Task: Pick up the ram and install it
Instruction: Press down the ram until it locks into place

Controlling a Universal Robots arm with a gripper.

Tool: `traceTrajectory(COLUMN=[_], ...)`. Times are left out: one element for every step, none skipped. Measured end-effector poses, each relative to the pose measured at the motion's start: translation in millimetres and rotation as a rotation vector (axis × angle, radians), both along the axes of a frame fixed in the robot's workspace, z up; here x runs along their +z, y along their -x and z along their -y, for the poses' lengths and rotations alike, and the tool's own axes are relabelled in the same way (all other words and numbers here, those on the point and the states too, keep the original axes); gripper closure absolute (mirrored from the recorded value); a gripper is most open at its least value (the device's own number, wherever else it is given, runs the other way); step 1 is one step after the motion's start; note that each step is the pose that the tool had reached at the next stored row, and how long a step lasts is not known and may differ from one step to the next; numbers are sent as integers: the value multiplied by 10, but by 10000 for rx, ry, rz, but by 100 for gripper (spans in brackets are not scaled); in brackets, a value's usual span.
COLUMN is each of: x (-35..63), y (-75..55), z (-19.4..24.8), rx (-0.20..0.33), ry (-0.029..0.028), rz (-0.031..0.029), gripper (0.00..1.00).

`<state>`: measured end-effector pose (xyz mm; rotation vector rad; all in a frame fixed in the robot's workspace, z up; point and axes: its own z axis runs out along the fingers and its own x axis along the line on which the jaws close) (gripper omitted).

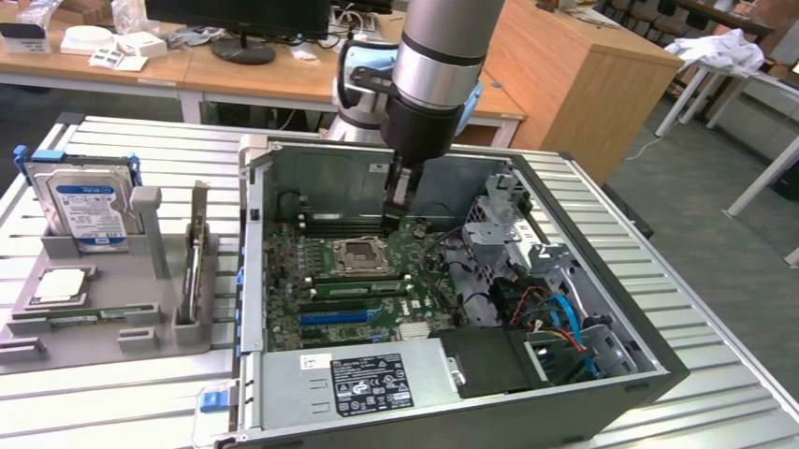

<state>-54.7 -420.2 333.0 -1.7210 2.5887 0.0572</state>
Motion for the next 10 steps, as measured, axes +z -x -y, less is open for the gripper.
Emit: traceTrajectory(x=[0,0,0,-1,-1,-1,-1,-1,-1,-1], y=[0,0,0,0,0,0,0,0,0,0], z=[0,0,0,0,0,0,0,0,0,0], rx=[-153,-304,-456,-616,-765,-912,-1057,-1201,-1347,-1494], ry=[0,0,0,0,0,-1,-1,0,0,-1], rz=[0,0,0,0,0,0,0,0,0,0], gripper=[89,89,89,89,89,89,89,89,89,89])
